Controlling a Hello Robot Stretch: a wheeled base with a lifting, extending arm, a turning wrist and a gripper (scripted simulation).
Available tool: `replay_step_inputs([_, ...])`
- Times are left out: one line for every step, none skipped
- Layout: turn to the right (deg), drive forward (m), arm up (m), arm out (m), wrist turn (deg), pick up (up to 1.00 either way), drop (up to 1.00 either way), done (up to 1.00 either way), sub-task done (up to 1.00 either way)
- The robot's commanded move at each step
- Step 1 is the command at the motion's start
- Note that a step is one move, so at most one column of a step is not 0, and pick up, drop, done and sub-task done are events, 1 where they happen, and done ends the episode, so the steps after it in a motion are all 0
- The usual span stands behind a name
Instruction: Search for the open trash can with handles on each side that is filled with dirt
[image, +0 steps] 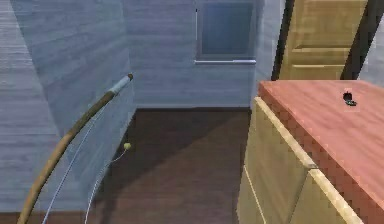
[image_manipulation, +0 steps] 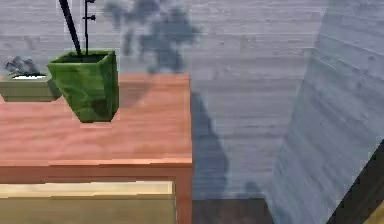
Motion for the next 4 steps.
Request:
replay_step_inputs([0.0, 1.00, 0.00, 0.00, 0.0, 0.00, 0.00, 0.00, 0.00])
replay_step_inputs([-15.0, 0.00, 0.00, 0.00, 0.0, 0.00, 0.00, 0.00, 0.00])
replay_step_inputs([0.0, 0.10, 0.00, 0.00, 0.0, 0.00, 0.00, 0.00, 0.00])
replay_step_inputs([6.0, 0.00, 0.00, 0.00, 0.0, 0.00, 0.00, 0.00, 0.00])
